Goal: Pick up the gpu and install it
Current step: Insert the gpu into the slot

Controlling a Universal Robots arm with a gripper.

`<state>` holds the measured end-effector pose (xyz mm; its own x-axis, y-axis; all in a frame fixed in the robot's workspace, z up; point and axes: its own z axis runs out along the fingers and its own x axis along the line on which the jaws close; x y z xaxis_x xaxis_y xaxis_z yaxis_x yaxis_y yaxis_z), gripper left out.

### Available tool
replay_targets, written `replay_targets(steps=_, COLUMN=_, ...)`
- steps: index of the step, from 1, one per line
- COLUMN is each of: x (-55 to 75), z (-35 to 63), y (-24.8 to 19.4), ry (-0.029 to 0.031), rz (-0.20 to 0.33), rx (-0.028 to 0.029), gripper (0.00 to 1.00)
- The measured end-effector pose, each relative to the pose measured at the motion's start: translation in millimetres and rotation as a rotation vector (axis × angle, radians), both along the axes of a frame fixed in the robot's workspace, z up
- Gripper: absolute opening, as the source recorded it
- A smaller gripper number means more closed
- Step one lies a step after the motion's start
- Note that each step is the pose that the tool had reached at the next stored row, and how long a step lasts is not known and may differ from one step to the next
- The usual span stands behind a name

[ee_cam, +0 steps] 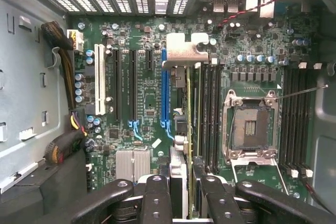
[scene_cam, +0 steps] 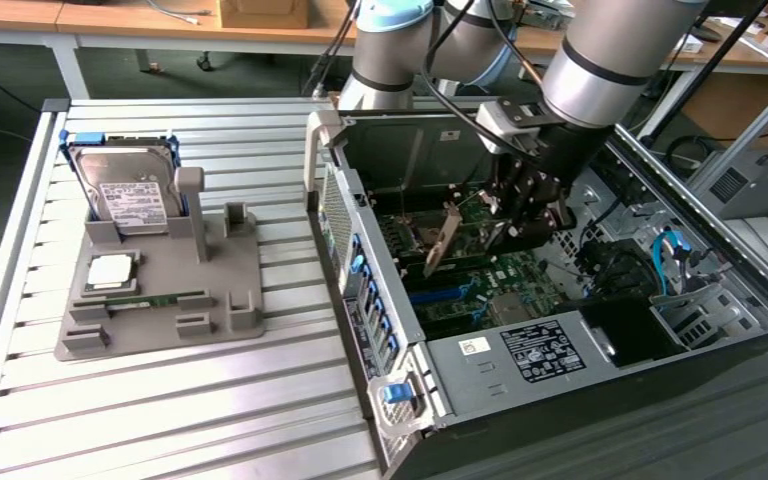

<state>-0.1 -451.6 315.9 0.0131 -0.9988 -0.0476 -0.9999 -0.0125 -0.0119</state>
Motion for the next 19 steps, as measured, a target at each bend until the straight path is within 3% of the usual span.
replay_targets(steps=19, x=-1.4, z=-0.1, y=-10.1, ry=0.0000, rz=0.000, rx=0.0000, gripper=0.27)
